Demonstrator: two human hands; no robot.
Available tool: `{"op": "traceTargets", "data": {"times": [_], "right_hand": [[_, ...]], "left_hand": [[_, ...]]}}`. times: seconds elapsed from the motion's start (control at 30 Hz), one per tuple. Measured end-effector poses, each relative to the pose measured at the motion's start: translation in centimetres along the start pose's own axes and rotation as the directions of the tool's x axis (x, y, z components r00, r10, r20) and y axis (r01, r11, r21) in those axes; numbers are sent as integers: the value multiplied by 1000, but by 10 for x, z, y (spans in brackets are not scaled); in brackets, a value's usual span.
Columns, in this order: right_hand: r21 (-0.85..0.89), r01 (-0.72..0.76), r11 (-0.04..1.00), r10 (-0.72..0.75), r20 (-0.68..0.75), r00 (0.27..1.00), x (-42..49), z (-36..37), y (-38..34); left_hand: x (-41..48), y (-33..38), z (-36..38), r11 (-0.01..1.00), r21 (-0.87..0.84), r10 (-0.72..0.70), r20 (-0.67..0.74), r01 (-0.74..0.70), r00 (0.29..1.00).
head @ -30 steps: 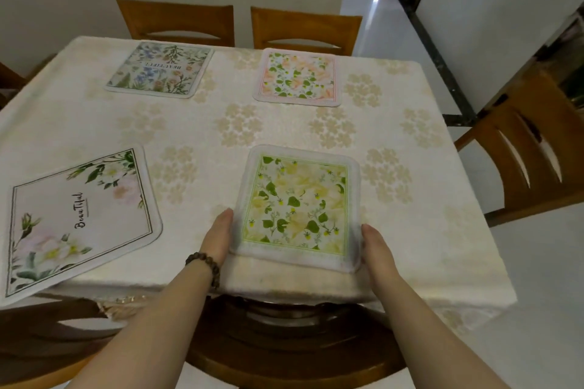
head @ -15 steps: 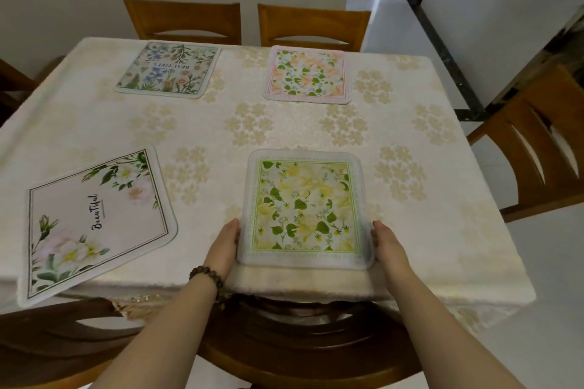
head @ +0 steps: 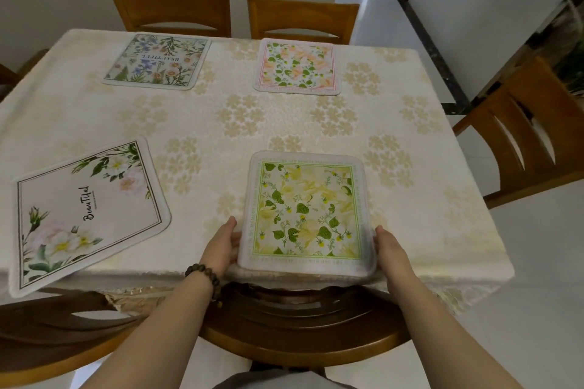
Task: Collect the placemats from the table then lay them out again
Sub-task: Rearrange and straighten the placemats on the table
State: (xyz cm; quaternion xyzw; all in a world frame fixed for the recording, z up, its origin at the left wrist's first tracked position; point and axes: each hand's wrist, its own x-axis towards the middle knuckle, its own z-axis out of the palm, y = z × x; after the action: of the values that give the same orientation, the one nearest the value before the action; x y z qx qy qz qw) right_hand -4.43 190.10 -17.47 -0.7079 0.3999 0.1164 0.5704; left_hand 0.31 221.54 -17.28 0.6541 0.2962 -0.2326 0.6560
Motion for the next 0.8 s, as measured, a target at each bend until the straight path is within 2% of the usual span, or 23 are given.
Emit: {"op": "traceTargets", "data": {"times": [0.17,0.37,0.47,0.67,0.8], "right_hand": [[-37,9,999,-8,6,1000,-5,1,-5],[-93,143,985,-149,-58,987,-14,5,-13],[-55,163,985,-167,-64,984,-14,4,-22],[154,158,975,-174,94,980,-25,22,-57],[176,228,958,-259,178,949,-35,39,-85]], "left_hand": [[-10,5,2,1000,29,7,5,-8,1000],[-21,14,0,997,41,61,-52,-58,997],[-27,18,-3,994,-12,106,-108,-108,988],[-37,29,-11,961,-113,229,-184,-252,956],[-49,40,-21,927,-170,282,-275,-336,919]]}}
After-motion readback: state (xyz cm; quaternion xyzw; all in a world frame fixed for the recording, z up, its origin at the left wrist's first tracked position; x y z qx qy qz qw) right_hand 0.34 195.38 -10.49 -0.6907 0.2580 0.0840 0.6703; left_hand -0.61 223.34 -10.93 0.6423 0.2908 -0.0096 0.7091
